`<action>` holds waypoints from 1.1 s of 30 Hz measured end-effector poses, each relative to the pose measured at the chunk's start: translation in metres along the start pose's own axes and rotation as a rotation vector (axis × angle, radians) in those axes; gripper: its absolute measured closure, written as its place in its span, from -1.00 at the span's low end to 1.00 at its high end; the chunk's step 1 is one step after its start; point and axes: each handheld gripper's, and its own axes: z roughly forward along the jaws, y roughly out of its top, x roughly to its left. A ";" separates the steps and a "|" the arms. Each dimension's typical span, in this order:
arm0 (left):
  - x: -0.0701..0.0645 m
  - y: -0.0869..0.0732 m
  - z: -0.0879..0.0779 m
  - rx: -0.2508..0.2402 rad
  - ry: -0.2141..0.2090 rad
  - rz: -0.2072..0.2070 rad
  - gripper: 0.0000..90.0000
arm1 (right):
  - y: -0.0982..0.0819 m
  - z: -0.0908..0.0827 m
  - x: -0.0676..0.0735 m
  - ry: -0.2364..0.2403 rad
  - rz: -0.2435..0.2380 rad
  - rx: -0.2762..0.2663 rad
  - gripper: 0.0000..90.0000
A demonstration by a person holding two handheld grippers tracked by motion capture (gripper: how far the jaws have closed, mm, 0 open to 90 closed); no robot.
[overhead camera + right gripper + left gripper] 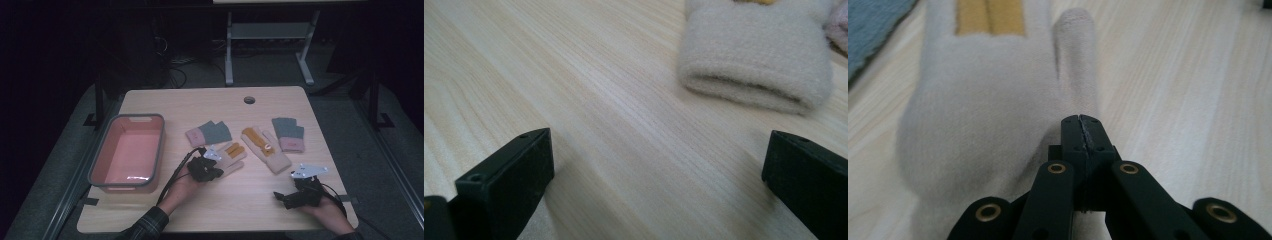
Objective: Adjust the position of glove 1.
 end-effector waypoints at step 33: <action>0.033 -0.015 -0.030 0.032 0.186 -0.102 0.99 | 0.000 0.000 0.000 0.003 -0.002 -0.001 -1.00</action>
